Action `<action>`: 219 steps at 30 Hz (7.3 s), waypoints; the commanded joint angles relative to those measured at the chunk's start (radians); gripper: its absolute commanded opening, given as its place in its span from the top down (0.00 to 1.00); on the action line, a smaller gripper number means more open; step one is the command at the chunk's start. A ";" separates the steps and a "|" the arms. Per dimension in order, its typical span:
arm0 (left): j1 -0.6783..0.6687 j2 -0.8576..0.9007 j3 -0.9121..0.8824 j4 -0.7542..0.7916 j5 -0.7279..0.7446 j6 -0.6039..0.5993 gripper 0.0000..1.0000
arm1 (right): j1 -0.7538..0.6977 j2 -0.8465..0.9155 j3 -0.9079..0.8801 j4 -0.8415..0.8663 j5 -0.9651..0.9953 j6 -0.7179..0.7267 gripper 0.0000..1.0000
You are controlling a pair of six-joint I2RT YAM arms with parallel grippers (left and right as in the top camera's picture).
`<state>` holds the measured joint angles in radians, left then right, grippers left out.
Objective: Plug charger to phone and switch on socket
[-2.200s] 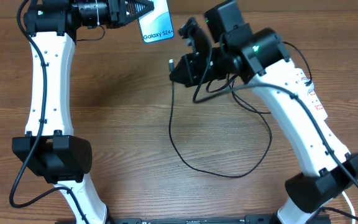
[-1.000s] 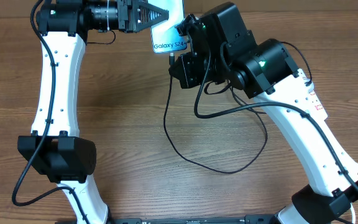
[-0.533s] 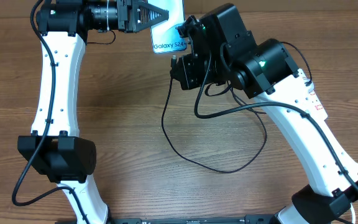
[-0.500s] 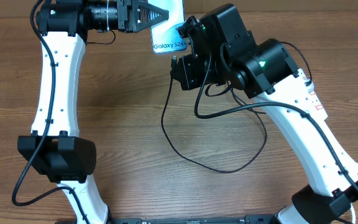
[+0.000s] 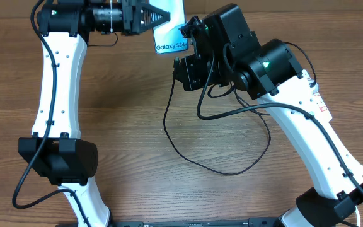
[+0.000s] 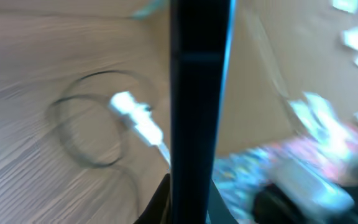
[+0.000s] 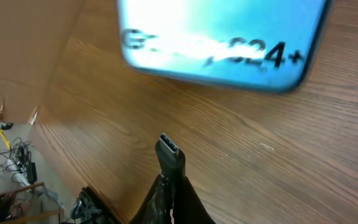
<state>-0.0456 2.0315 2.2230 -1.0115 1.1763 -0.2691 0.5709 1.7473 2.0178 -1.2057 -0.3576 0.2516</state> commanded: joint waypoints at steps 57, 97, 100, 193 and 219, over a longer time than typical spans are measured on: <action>0.000 -0.003 0.011 -0.335 -1.070 -0.289 0.96 | 0.296 0.217 -0.655 0.170 0.257 0.299 0.28; -0.002 -0.003 0.011 -0.350 -1.046 -0.296 0.96 | 0.004 0.693 0.155 0.290 0.433 0.483 0.46; -0.002 -0.003 0.011 -0.349 -1.045 -0.296 0.96 | 0.028 0.719 0.154 0.288 0.484 0.509 0.46; -0.002 -0.003 0.011 -0.353 -1.045 -0.292 0.96 | 0.063 0.872 0.209 -0.432 0.252 0.447 0.79; -0.001 -0.003 0.011 -0.345 -1.045 -0.293 0.96 | -0.089 0.818 0.208 -0.322 0.220 0.486 0.73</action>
<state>-0.0456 2.0315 2.2230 -1.3643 0.1196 -0.5518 0.4755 2.5587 2.2417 -1.5394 -0.1860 0.7326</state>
